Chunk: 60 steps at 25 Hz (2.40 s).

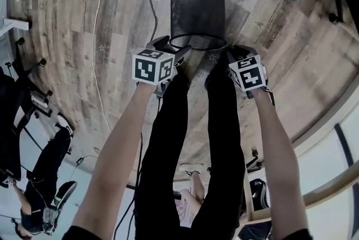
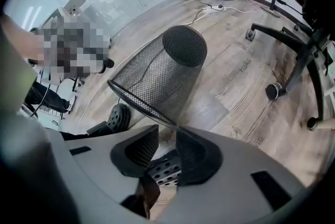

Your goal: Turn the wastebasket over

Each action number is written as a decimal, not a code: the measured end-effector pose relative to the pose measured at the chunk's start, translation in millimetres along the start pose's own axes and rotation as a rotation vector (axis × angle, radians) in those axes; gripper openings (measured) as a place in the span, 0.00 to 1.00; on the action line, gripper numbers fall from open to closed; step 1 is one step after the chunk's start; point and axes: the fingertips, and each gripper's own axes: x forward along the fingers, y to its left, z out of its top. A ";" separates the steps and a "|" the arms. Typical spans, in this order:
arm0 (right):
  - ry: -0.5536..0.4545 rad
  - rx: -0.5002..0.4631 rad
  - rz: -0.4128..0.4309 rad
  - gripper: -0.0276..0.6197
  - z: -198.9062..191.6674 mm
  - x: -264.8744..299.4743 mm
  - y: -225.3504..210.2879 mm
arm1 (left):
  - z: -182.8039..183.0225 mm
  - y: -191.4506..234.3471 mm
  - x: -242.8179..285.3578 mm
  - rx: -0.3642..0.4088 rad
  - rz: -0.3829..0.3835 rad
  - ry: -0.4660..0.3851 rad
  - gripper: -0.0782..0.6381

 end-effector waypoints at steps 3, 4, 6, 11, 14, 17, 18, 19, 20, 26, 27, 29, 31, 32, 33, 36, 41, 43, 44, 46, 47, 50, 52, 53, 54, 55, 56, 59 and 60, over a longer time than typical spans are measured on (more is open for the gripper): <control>-0.003 0.001 0.007 0.22 2.1 -4.9 4.7 | 11.2 -12.1 7.9 0.004 0.011 -0.008 0.64; -0.005 0.000 0.011 0.22 2.5 -6.2 6.0 | 14.4 -13.3 11.1 0.000 0.027 -0.010 0.65; -0.007 -0.003 0.017 0.22 2.6 -8.6 7.0 | 20.4 -12.2 17.0 -0.012 0.073 -0.017 0.68; -0.018 0.011 0.017 0.22 1.0 -13.8 1.4 | 32.4 -6.2 25.4 -0.019 0.186 -0.047 0.76; -0.022 0.022 0.015 0.22 3.4 -14.8 -3.2 | 33.3 -0.8 31.3 -0.011 0.221 -0.022 0.80; -0.026 0.032 0.013 0.22 7.0 -15.1 -9.0 | 28.7 7.3 34.8 -0.098 0.243 0.005 0.81; -0.027 0.036 0.013 0.22 8.2 -15.2 -10.4 | 27.3 9.2 34.8 -0.114 0.255 0.008 0.81; -0.028 0.039 0.013 0.22 9.1 -15.2 -11.1 | 25.7 10.5 34.2 -0.118 0.268 0.010 0.82; -0.028 0.040 0.014 0.22 9.8 -15.3 -11.3 | 23.1 11.2 33.3 -0.117 0.280 0.013 0.82; -0.026 0.038 0.020 0.22 14.3 -13.2 -12.3 | 1.2 16.9 30.2 -0.155 0.338 0.057 0.82; -0.025 0.037 0.020 0.22 15.5 -12.8 -12.7 | 0.2 18.3 29.4 -0.167 0.348 0.061 0.82; -0.023 0.034 0.022 0.22 17.0 -12.0 -13.3 | -0.8 17.8 28.2 -0.191 0.359 0.071 0.83; -0.020 0.034 0.024 0.22 18.2 -11.0 -12.9 | -2.3 14.7 28.9 -0.209 0.349 0.083 0.83; -0.019 0.034 0.025 0.22 19.3 -10.6 -12.5 | -4.0 13.3 30.3 -0.217 0.340 0.092 0.83; -0.019 0.034 0.026 0.22 20.9 -10.5 -12.0 | -6.5 12.5 32.2 -0.224 0.330 0.104 0.83; -0.021 0.028 0.033 0.22 27.2 -10.7 -8.7 | -12.4 12.2 38.2 -0.230 0.296 0.130 0.83; -0.025 0.018 0.037 0.22 35.2 -9.4 -12.3 | -10.8 14.2 41.7 -0.225 0.263 0.130 0.85; -0.030 0.036 0.035 0.22 39.1 -10.1 -15.0 | -12.1 15.6 40.6 -0.224 0.252 0.122 0.85; -0.035 0.043 0.036 0.22 42.8 -11.0 -16.5 | -12.5 16.5 40.0 -0.223 0.248 0.116 0.85; -0.052 0.043 0.041 0.22 54.7 -13.4 -19.8 | -12.4 17.9 39.6 -0.221 0.244 0.097 0.86; -0.062 0.035 0.046 0.23 62.4 -14.5 -21.2 | -12.5 18.1 39.5 -0.219 0.244 0.086 0.86; -0.082 -0.020 0.065 0.29 89.2 -15.2 -25.1 | -13.3 16.0 40.3 -0.212 0.258 0.053 0.86; -0.095 -0.071 0.076 0.34 111.5 -13.7 -28.8 | -12.7 13.2 42.0 -0.208 0.271 0.035 0.86; -0.104 -0.097 0.079 0.37 124.2 -12.7 -30.5 | -12.3 12.2 43.0 -0.205 0.276 0.028 0.86; -0.114 -0.125 0.083 0.38 137.5 -11.7 -31.4 | -11.9 11.6 43.8 -0.203 0.278 0.024 0.86; -0.124 -0.155 0.088 0.40 150.9 -10.6 -31.3 | -11.9 11.3 44.3 -0.202 0.279 0.021 0.87; -0.129 -0.189 0.095 0.41 163.8 -9.4 -29.9 | -11.9 11.2 44.7 -0.201 0.278 0.019 0.87; -0.117 -0.319 0.120 0.45 195.7 -4.4 -19.0 | -11.5 12.0 44.8 -0.199 0.275 0.012 0.87; -0.104 -0.369 0.130 0.46 203.8 -3.1 -13.1 | -11.1 12.3 44.6 -0.198 0.277 0.012 0.87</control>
